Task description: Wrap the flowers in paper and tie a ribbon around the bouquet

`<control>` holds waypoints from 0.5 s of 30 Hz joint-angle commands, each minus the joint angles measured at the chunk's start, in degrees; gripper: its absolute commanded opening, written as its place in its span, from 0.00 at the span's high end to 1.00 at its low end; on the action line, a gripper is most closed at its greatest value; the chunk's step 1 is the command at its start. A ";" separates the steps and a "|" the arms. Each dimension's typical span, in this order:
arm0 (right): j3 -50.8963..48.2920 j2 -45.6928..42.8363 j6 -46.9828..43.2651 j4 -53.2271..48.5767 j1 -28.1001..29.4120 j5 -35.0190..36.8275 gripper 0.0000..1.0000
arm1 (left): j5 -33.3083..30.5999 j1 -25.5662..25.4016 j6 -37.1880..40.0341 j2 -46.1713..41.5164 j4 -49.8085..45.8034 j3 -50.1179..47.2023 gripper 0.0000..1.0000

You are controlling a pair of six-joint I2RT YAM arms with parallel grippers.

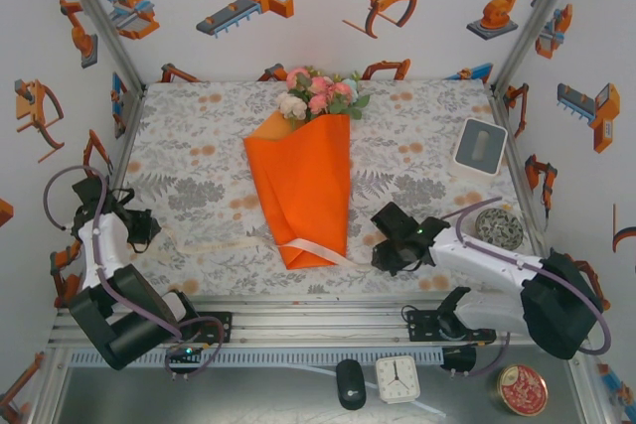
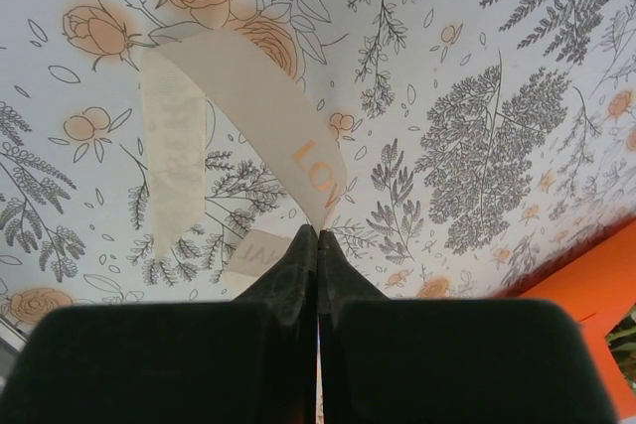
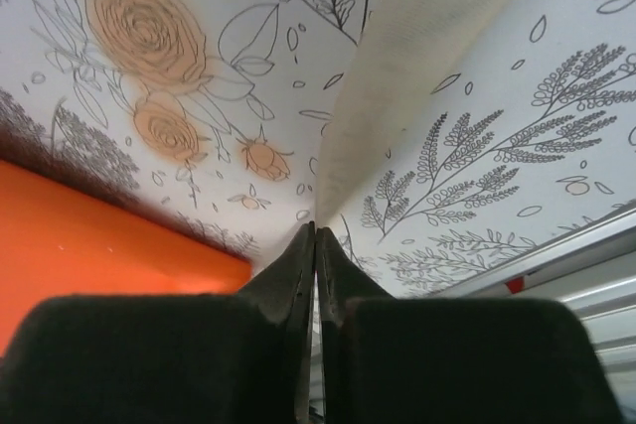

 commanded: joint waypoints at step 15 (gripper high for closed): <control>-3.71 -24.97 0.22 -25.64 0.05 20.47 1.00 | 1.46 3.72 -1.91 -2.43 -1.62 -1.18 1.00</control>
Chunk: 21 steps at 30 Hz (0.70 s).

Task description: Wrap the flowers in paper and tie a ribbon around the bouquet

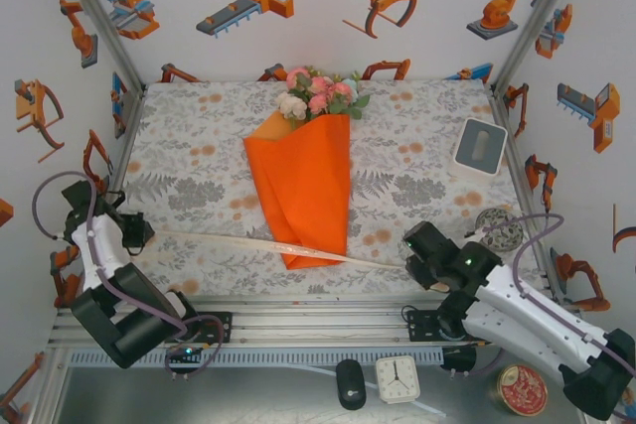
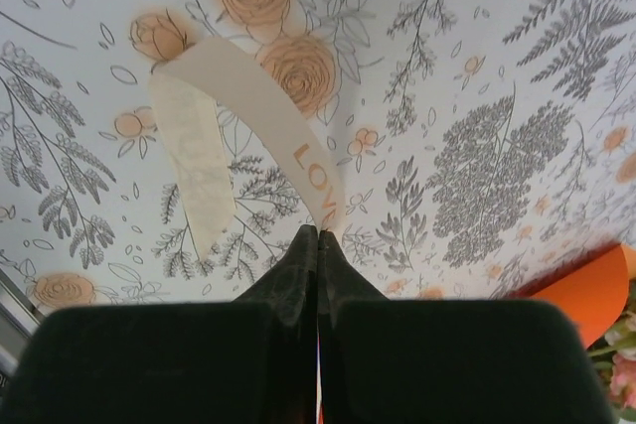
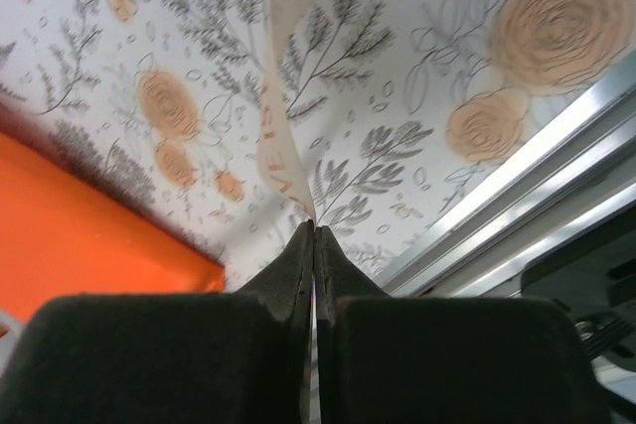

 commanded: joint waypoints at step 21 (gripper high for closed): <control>5.26 14.84 -25.39 2.29 -15.20 11.16 0.88 | 0.71 -2.77 -9.10 -13.55 -3.57 -11.82 0.41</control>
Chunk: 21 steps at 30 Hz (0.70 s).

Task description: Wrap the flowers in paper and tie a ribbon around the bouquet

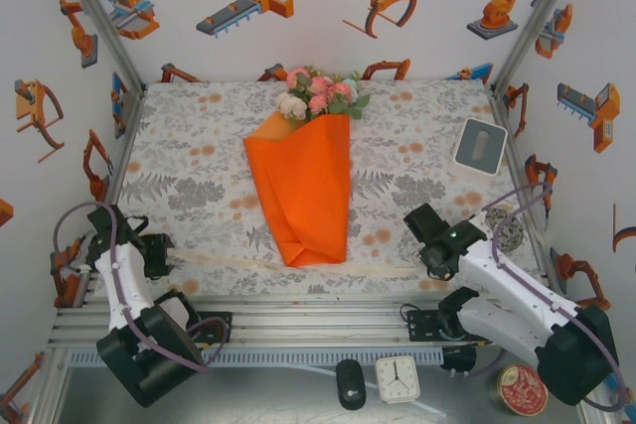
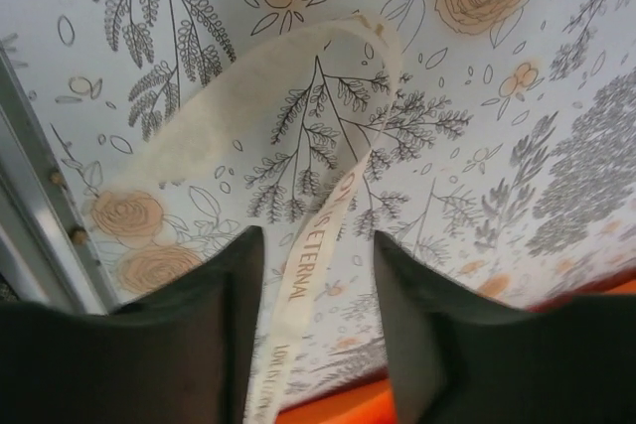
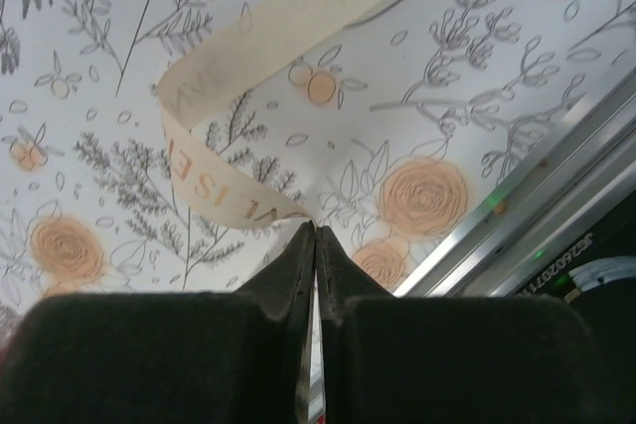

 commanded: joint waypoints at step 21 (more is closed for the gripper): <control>12.15 20.42 -44.40 49.29 -3.62 -35.36 0.06 | 8.48 -47.24 15.23 26.52 24.18 24.23 0.07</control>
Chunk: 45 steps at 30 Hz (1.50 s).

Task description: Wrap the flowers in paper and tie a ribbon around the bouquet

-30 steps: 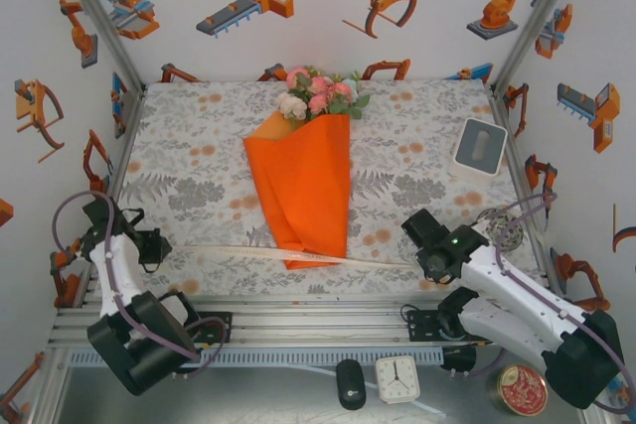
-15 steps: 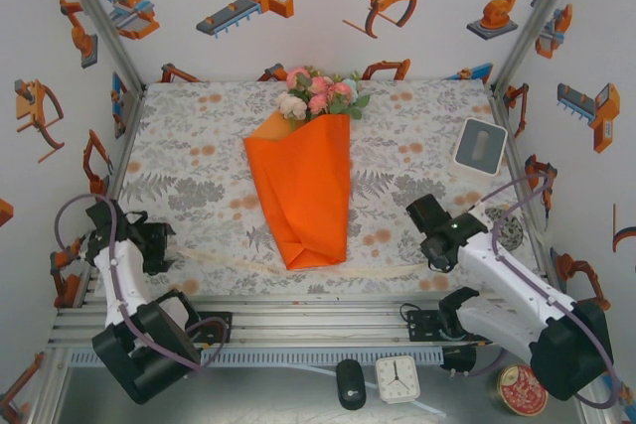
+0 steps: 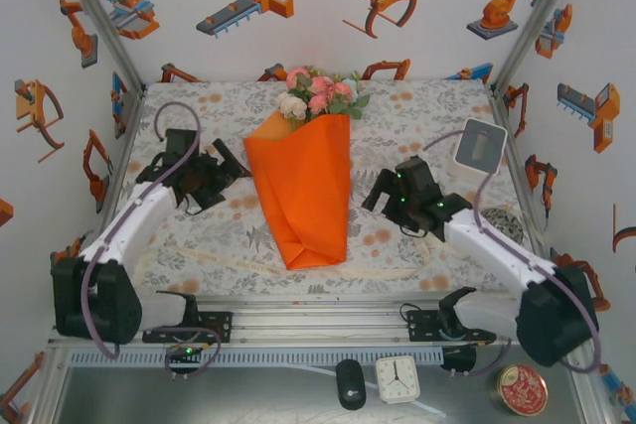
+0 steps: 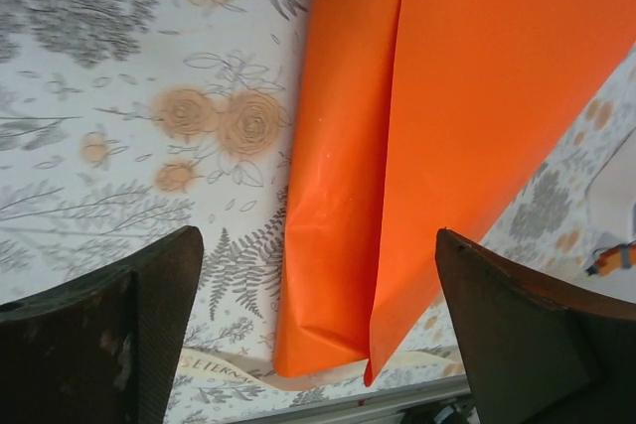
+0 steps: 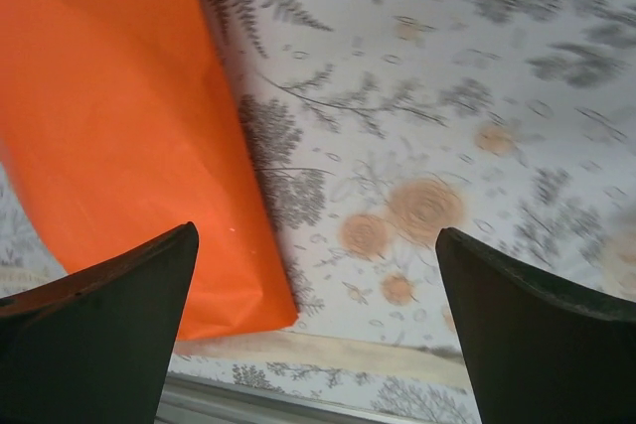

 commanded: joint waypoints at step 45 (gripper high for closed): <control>10.58 30.35 1.45 18.58 1.46 -12.92 0.95 | 16.84 -7.97 -12.97 18.18 40.58 -11.20 0.94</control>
